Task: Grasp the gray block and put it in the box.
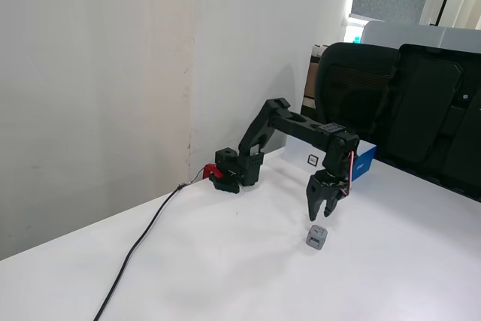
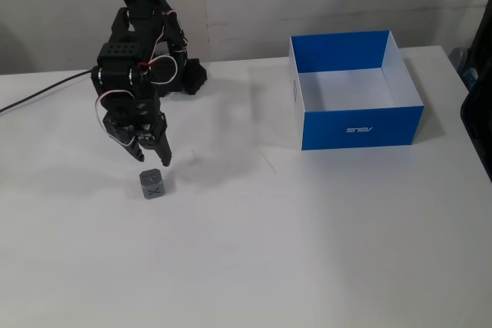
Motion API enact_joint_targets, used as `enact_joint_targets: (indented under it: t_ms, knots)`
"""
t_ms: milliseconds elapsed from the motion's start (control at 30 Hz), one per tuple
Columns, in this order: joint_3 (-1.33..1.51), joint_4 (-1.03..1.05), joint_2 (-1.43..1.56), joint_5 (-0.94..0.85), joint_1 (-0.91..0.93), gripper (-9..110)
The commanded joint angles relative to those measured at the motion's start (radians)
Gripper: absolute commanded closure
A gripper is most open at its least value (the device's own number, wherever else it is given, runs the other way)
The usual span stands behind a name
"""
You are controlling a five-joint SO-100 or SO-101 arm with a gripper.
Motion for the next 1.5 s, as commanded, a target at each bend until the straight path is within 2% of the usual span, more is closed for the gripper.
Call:
enact_joint_targets:
  t_ms: [0,700,1467]
  knots:
    - [-0.055,-0.018,0.020,0.006,0.006,79]
    - [-0.141,-0.044,-0.115,0.005,-0.028,77]
    - [-0.132,0.014,-0.101,0.005,-0.049,70]
